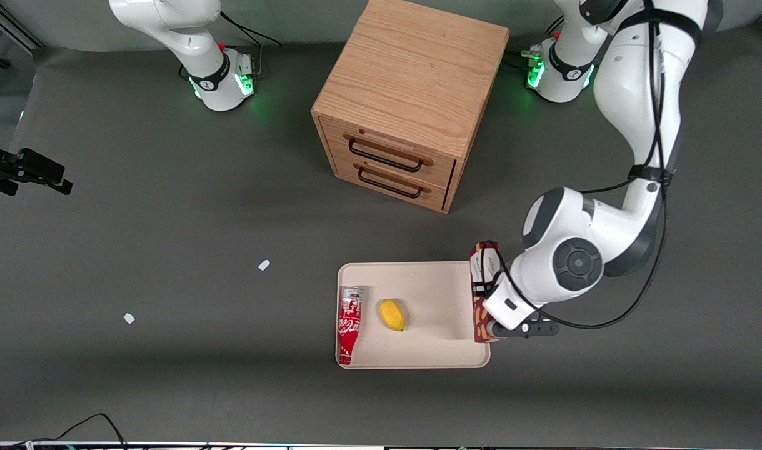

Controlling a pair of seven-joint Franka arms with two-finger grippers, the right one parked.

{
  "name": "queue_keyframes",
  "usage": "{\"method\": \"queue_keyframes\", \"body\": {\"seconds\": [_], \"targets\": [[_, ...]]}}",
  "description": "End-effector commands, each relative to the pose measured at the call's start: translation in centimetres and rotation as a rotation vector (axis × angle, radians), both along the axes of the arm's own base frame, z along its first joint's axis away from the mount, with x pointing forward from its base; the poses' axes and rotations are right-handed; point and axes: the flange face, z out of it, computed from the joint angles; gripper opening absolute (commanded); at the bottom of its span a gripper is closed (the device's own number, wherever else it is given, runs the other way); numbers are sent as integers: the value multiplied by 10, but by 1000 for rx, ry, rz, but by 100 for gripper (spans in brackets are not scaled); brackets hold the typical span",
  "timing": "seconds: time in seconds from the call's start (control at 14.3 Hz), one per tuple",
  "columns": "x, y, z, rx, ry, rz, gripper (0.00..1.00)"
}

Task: Place red cookie box on tray
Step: 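Carry the upright cookie box with the left gripper over the tray, then lower the box onto the tray beside its rim and open the left gripper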

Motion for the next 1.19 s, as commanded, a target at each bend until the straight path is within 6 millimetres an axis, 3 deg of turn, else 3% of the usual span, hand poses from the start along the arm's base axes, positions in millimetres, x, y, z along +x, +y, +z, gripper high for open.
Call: {"method": "queue_keyframes", "body": {"seconds": [0.0, 0.49, 0.77, 0.84, 0.91, 1.12], "targets": [[4, -21, -19, 32, -39, 9, 0], [3, -29, -68, 81, -48, 2, 0], [5, -27, -72, 79, -62, 3, 1], [5, -27, -73, 74, -75, 1, 75], [6, -29, -71, 70, -94, -1, 100], [8, -29, -65, 56, -107, 25, 100]]}}
